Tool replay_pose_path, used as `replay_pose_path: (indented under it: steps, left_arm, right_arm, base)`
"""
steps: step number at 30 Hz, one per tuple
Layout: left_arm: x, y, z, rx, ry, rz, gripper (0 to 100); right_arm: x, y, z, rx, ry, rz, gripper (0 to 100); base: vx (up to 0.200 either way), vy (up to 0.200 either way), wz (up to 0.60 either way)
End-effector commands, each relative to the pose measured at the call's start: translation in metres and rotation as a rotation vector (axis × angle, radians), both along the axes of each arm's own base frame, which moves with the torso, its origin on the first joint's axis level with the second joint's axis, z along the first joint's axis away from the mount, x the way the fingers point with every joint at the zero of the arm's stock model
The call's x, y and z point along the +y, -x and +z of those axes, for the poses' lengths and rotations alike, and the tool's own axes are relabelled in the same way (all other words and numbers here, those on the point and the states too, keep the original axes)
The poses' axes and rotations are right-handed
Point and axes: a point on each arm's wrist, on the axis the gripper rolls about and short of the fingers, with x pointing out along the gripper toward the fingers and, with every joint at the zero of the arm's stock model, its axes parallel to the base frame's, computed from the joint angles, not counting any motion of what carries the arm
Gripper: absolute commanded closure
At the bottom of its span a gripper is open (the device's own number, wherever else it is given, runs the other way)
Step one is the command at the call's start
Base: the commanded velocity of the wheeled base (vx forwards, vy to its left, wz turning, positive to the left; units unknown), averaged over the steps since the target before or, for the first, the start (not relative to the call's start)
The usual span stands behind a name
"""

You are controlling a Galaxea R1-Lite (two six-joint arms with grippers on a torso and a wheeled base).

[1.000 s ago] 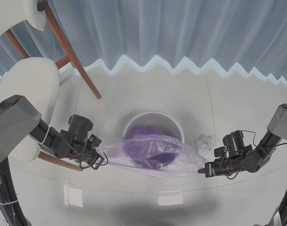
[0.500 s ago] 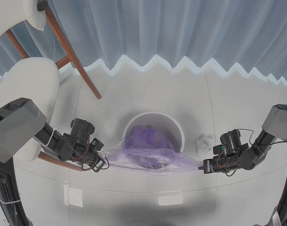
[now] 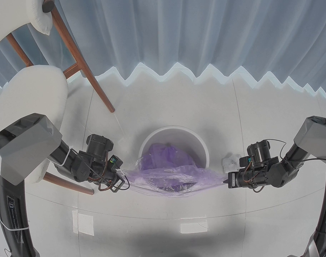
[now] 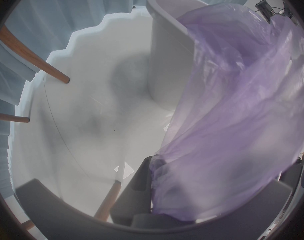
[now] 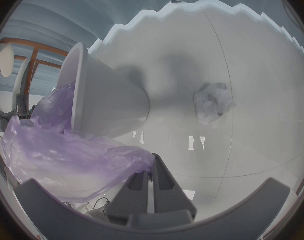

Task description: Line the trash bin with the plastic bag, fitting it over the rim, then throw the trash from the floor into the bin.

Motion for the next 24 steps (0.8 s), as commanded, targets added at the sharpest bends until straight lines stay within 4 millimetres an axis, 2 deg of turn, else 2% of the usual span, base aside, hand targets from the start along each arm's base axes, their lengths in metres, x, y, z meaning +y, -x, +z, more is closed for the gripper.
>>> replay_pose_path:
  steps: [1,7,10,13,16,19,24]
  left_arm:
    - [-0.007,-0.002,-0.009,0.008,-0.001,-0.014,100]
    - [-0.020,0.004,-0.012,0.018,-0.003,-0.051,100]
    - [-0.032,0.009,-0.009,0.013,0.000,-0.081,100]
    - [-0.031,0.009,-0.010,0.014,-0.002,-0.082,100]
    - [-0.025,0.007,-0.011,0.017,-0.004,-0.064,100]
    - [-0.013,0.004,-0.012,0.020,-0.009,-0.036,100]
    - [0.018,-0.005,-0.014,0.015,-0.042,0.000,100]
  right_arm:
    - [0.002,0.002,0.000,-0.006,0.000,0.007,100]
    - [0.001,0.007,-0.011,0.029,0.010,0.007,100]
    - [-0.007,0.002,-0.023,0.043,0.017,-0.021,100]
    - [-0.009,0.000,-0.025,0.021,0.018,-0.036,100]
    - [-0.006,0.001,-0.025,0.012,0.022,-0.028,100]
    - [0.008,0.005,-0.019,-0.001,0.016,0.011,100]
    - [0.020,0.019,-0.020,0.016,0.022,0.054,100]
  base:
    - [0.000,0.000,0.00]
    - [0.000,0.000,0.00]
    - [0.000,0.000,0.00]
    - [0.000,0.000,0.00]
    - [0.000,0.000,0.00]
    - [0.000,0.000,0.00]
    - [0.000,0.000,0.00]
